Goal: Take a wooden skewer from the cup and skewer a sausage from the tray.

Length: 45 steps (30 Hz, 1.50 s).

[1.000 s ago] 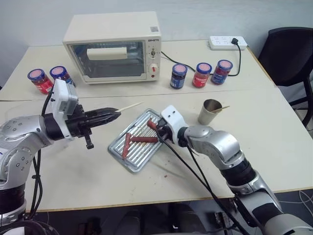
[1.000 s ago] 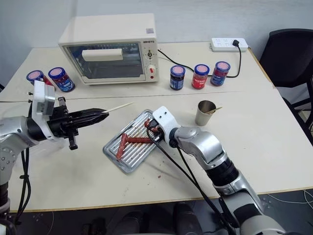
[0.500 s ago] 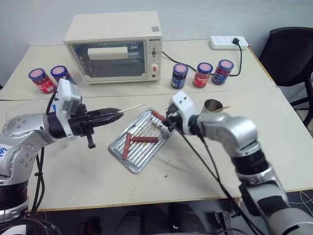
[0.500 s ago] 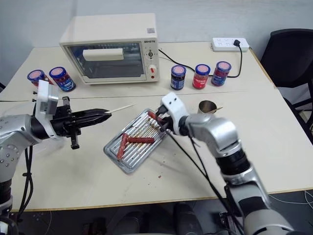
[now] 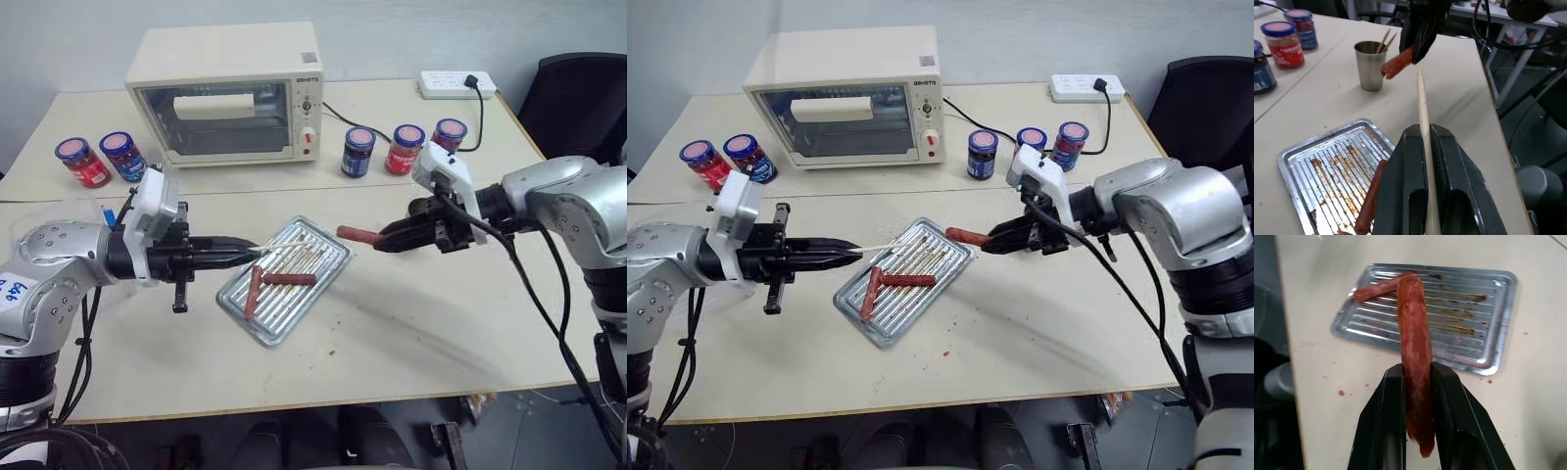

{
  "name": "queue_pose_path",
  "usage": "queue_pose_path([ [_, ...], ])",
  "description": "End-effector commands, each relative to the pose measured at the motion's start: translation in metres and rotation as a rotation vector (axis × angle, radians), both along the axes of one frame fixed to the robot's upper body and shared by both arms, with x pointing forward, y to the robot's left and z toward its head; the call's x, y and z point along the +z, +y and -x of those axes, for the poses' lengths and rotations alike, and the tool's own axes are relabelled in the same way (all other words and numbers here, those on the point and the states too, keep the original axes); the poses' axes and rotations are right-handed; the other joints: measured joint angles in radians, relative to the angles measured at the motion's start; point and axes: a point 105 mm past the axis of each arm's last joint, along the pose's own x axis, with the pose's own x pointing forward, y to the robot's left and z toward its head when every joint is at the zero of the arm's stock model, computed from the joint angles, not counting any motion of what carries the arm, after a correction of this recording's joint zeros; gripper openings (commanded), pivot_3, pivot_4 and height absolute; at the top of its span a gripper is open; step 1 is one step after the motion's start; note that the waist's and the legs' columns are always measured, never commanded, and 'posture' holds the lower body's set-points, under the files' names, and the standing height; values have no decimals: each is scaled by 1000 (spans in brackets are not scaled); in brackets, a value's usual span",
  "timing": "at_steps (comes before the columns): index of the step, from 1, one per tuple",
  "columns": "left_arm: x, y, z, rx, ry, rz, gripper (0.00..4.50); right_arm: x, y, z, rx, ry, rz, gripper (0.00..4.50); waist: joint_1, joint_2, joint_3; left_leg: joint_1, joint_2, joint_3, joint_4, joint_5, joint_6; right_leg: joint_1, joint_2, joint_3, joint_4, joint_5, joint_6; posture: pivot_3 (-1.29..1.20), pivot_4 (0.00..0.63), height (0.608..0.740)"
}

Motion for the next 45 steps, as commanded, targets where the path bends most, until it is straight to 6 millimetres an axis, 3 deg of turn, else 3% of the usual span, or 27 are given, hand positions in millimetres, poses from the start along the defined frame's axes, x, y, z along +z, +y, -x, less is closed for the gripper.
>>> queue_pose_path([
  [1,6,-3,6,-48,-31,-36,0,15,1,16,94,-21,-14,696,1,0,0,0,0,0,0,0,0,0,0,0,0,0,0,0,150,740],
  [13,8,-6,13,-100,-22,-68,0,19,2,39,185,20,-27,696,2,0,0,0,0,0,0,0,0,0,0,0,0,0,0,0,150,740],
  [26,12,-17,17,-146,-44,-66,0,18,5,41,186,22,-32,696,2,0,0,0,0,0,1,0,0,0,0,0,0,0,0,0,150,740],
  [45,13,-16,11,-144,-65,-72,0,17,6,44,209,6,-28,696,3,0,0,0,0,0,1,0,0,0,0,0,1,0,0,0,150,740],
])
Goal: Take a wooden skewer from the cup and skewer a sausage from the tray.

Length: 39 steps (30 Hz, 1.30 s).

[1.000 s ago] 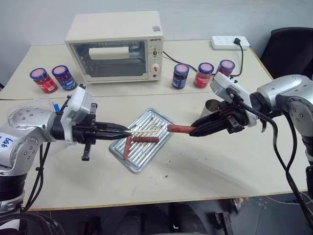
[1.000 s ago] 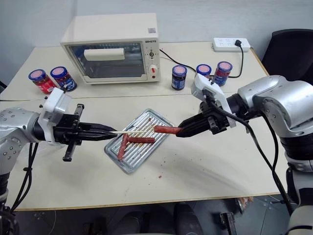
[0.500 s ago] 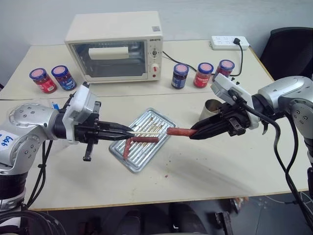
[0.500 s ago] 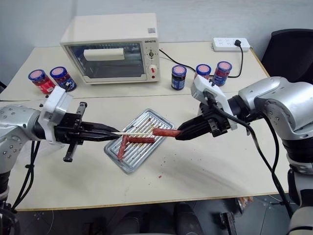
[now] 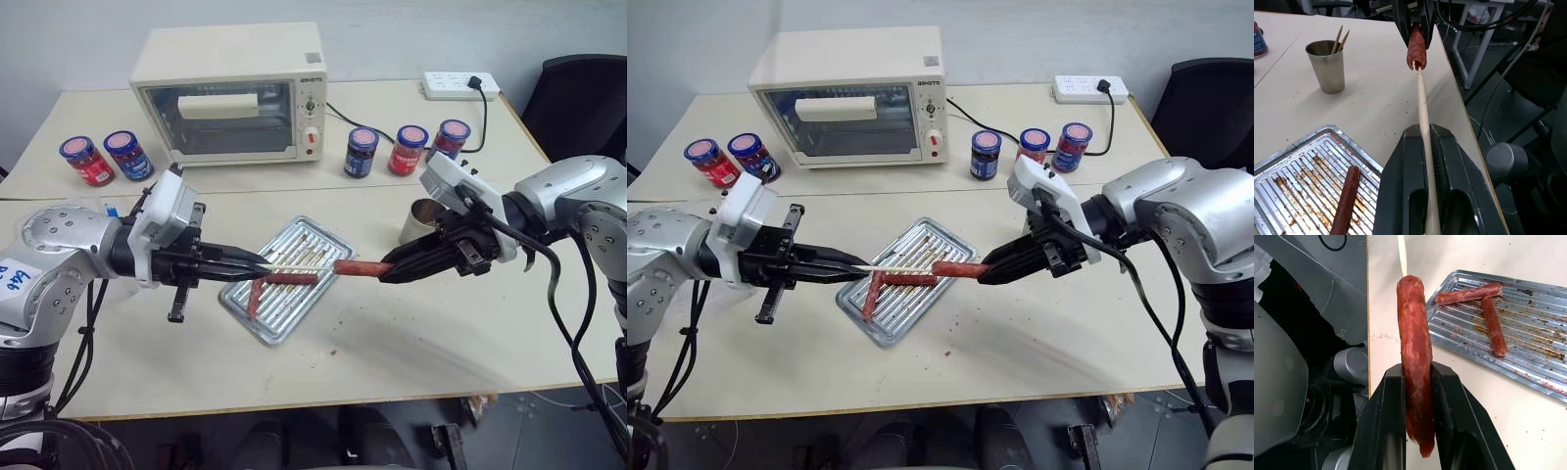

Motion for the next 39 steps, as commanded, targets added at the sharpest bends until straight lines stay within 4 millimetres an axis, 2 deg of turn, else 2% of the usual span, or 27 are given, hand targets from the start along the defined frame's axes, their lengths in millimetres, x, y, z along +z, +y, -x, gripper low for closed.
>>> queue_pose_path([
  [1,6,-1,0,-9,-40,1,0,11,0,6,23,-54,-15,696,0,0,0,0,0,0,0,0,0,0,0,0,0,0,0,0,150,740],
  [19,5,-13,-5,-40,-49,19,0,19,18,14,78,-67,-54,696,0,0,0,0,0,0,1,0,0,0,0,0,1,0,0,0,150,740],
  [39,1,-31,-10,-90,-50,38,0,18,29,7,62,-103,-34,696,0,0,0,0,0,0,1,0,0,0,0,0,2,0,0,0,150,740],
])
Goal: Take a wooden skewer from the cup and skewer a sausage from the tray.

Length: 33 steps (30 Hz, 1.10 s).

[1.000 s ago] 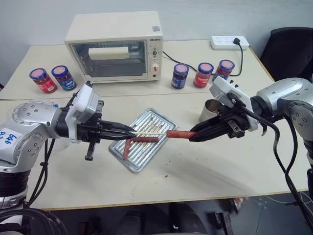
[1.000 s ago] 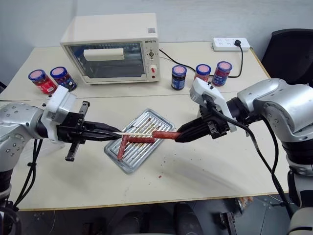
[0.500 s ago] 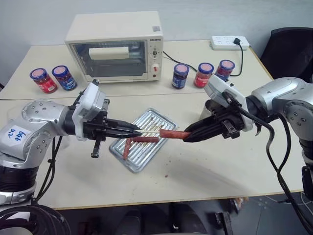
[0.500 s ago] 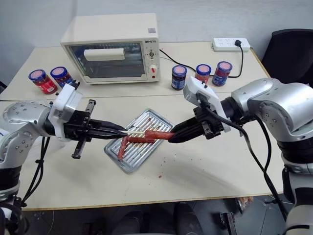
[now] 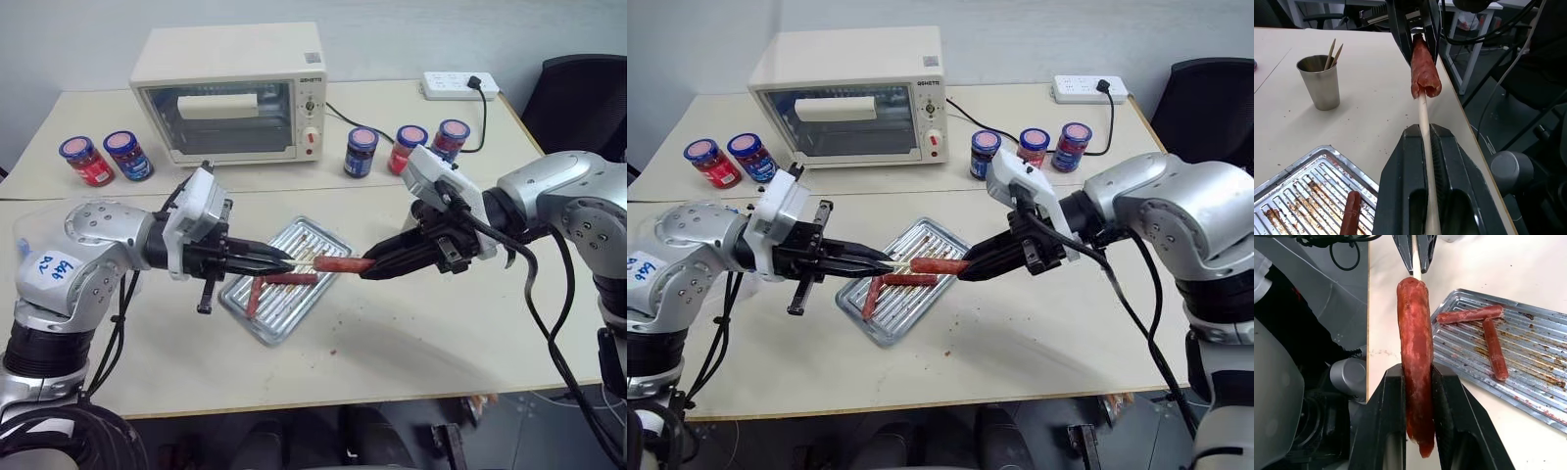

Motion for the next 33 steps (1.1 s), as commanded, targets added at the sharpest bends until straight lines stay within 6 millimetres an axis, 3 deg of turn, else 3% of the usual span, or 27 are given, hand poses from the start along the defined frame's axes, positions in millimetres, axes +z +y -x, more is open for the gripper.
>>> queue_pose_path([
  [1,5,-7,2,-33,-43,6,0,11,7,5,49,-63,-8,696,0,0,0,0,0,0,0,0,0,0,0,0,0,0,0,0,150,740],
  [2,5,-7,2,-32,-44,6,0,11,6,5,45,-67,-3,696,0,0,0,0,0,0,0,0,0,0,0,0,0,0,0,0,150,740],
  [3,5,-6,2,-29,-45,6,0,10,5,4,40,-71,1,1107,0,0,0,0,0,0,0,0,0,0,0,0,0,0,0,0,150,740],
  [11,2,3,1,11,-41,-2,0,15,-1,-8,-19,-145,10,3072,0,0,0,0,0,0,0,0,0,0,0,0,0,0,0,0,150,740],
  [15,1,12,0,77,-42,10,0,31,-6,-20,-74,-206,-17,3072,-1,0,0,0,0,0,0,0,0,0,0,0,0,0,0,0,150,740],
  [21,-3,25,3,180,-40,27,0,46,-9,-23,-95,-211,-71,3072,0,0,0,0,0,0,0,0,0,0,0,0,-1,0,0,0,150,740],
  [26,-6,34,8,279,-40,52,0,49,-8,-22,-104,-196,-105,4092,0,0,0,0,0,0,0,0,0,0,0,0,0,0,0,0,150,740],
  [28,-8,46,12,415,-44,107,0,50,-6,-24,-96,-230,-140,4458,-5,0,0,0,0,0,0,0,0,0,0,0,-1,0,0,0,150,740],
  [33,-10,70,21,633,-53,176,0,57,-1,-19,-55,-237,-219,4458,0,0,0,0,0,0,-1,0,0,-1,0,1,0,0,0,0,150,740],
])
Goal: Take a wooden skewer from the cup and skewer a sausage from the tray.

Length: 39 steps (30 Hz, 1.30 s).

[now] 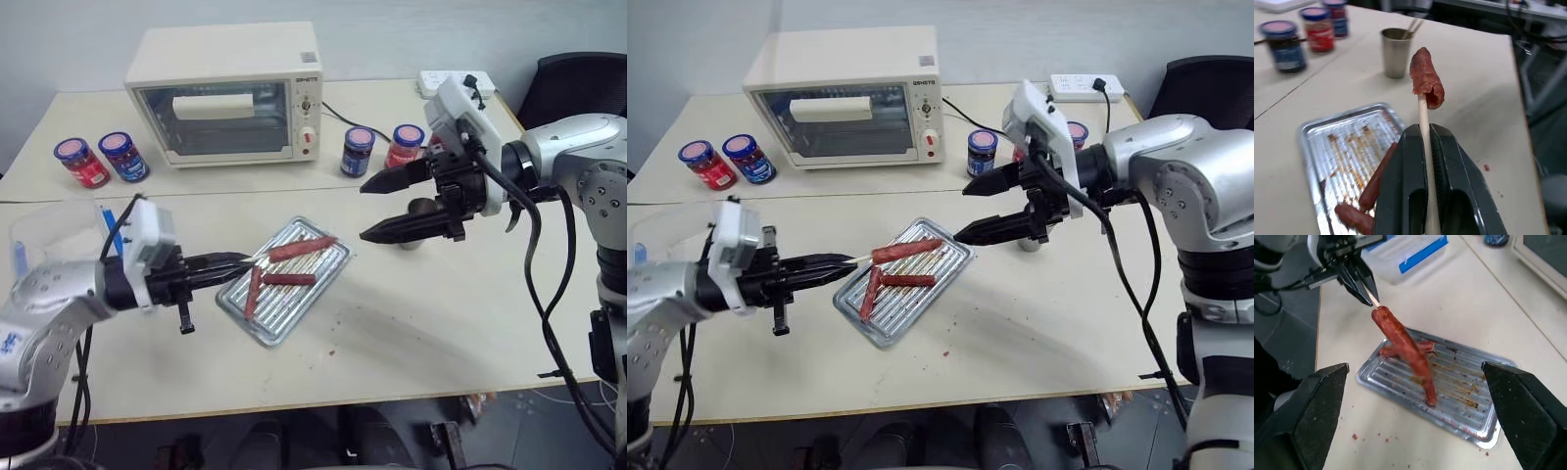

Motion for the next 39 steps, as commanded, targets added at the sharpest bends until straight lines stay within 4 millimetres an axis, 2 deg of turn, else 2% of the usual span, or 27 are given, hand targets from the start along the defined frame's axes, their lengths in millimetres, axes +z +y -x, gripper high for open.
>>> queue_pose_path([
  [1,17,17,8,138,-82,39,0,18,2,12,63,-67,-68,4458,3,0,0,0,0,0,0,0,0,0,0,0,-1,0,0,0,150,740],
  [11,17,88,21,583,-136,170,0,16,9,16,124,-54,-103,4458,8,0,0,0,0,0,1,0,0,1,0,0,-2,0,0,0,150,740],
  [15,18,105,24,675,-154,205,0,16,11,16,131,-51,-109,4458,7,0,0,0,0,0,1,0,0,1,0,0,-2,0,0,0,150,740],
  [19,12,159,39,995,-201,333,0,16,13,16,127,-46,-128,4458,6,0,0,1,0,0,1,0,0,1,0,0,-2,0,0,0,150,740],
  [21,6,173,44,1087,-206,362,0,16,14,17,123,-45,-131,4458,3,0,0,1,0,0,0,0,0,1,0,0,-2,0,0,0,150,740],
  [27,-12,197,47,1272,-196,397,0,12,14,18,94,-35,-137,4458,7,-2,-1,1,0,0,1,0,0,1,0,0,-2,0,0,0,150,740],
  [35,-31,212,18,1330,-116,367,0,13,16,20,75,-30,-150,4458,24,-3,-2,1,-1,0,1,0,0,1,0,0,-2,0,0,0,150,740],
  [39,-37,208,1,1300,-75,322,0,15,16,20,60,-34,-158,4458,25,-3,-2,1,-1,0,1,0,-1,1,0,0,-2,0,0,0,150,740],
])
